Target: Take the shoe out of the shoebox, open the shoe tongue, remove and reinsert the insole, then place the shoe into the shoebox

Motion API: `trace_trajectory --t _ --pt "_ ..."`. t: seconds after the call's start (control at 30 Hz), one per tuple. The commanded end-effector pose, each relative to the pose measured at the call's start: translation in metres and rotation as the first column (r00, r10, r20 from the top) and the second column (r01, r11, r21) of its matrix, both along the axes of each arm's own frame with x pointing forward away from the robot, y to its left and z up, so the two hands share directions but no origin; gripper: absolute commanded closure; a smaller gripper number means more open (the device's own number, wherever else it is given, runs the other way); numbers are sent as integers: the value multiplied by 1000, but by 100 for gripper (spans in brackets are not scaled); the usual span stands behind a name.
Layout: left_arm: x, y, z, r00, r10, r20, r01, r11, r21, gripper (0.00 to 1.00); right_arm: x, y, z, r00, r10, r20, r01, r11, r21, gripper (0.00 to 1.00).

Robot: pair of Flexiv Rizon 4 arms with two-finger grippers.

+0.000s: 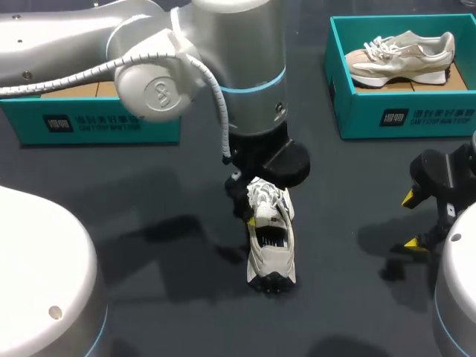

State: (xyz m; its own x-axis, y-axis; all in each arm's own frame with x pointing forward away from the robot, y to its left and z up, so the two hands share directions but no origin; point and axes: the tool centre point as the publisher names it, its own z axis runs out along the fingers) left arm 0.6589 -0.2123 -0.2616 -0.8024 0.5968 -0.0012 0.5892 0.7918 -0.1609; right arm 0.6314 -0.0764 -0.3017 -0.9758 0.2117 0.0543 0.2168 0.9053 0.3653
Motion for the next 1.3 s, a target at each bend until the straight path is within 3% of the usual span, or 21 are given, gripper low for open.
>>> trace_trajectory --t 0.03,0.07,0.33,0.67,0.97,1.3 --pt "-21 -7 7 825 559 80 -561 828 -4 0 -1 0 0 1000 0 2 0 1000 -2 0" --pt "-22 -9 9 785 605 133 -612 791 10 0 -1 0 0 1000 0 2 0 1000 -2 0" --pt "-22 -9 9 785 605 133 -612 791 10 0 -1 0 0 1000 0 2 0 1000 -2 0" --pt "-42 -7 -19 701 712 21 -711 698 84 0 -1 0 0 1000 0 2 0 1000 -2 0" --pt "-45 -7 -19 698 715 34 -715 695 80 0 -1 0 0 1000 0 2 0 1000 -2 0" --pt "-62 -20 -58 712 701 39 -699 704 126 0 -1 0 0 1000 0 2 0 1000 -2 0"
